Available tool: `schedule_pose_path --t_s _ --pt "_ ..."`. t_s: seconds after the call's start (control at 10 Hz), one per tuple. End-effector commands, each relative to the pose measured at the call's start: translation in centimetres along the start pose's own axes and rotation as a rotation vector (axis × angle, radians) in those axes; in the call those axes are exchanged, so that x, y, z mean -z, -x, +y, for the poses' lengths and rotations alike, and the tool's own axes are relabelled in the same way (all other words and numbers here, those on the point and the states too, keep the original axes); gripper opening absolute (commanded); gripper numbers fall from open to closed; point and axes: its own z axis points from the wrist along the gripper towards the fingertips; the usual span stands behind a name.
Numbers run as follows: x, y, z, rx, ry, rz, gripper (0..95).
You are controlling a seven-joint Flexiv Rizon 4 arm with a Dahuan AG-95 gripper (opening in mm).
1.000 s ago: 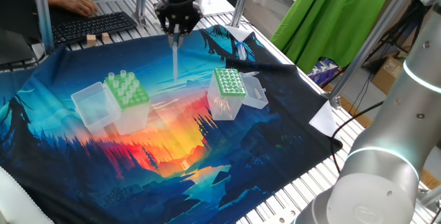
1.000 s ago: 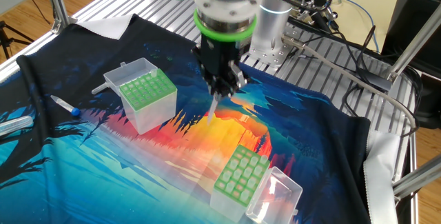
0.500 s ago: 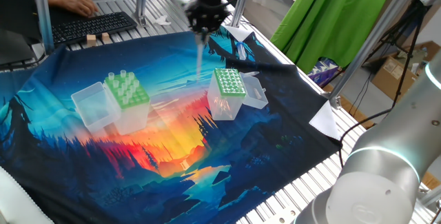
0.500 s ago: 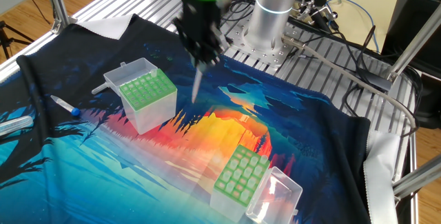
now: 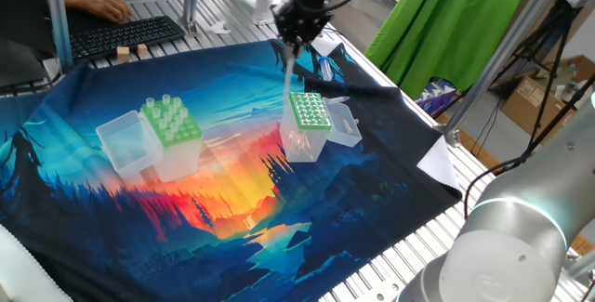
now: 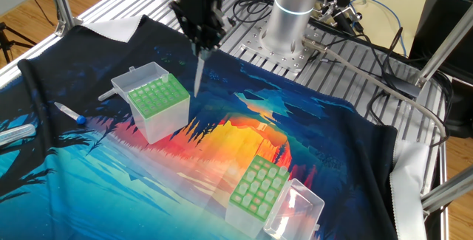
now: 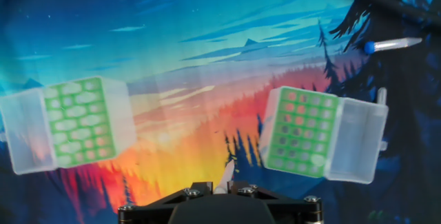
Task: Transfer all large pipette tips from one holder to another
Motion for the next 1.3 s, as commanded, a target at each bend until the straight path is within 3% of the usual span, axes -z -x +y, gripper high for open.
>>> schedule_pose_path --t_s 0.1,0.7,1.3 --pt "-0.1 0.2 -1.4 0.024 0.013 0.003 0.0" --pt "-0.6 0.1 -4.8 0.080 0.027 -0.002 0.0" --pt "-1.3 -0.1 -6.2 0.100 0.026 -0.008 0.0"
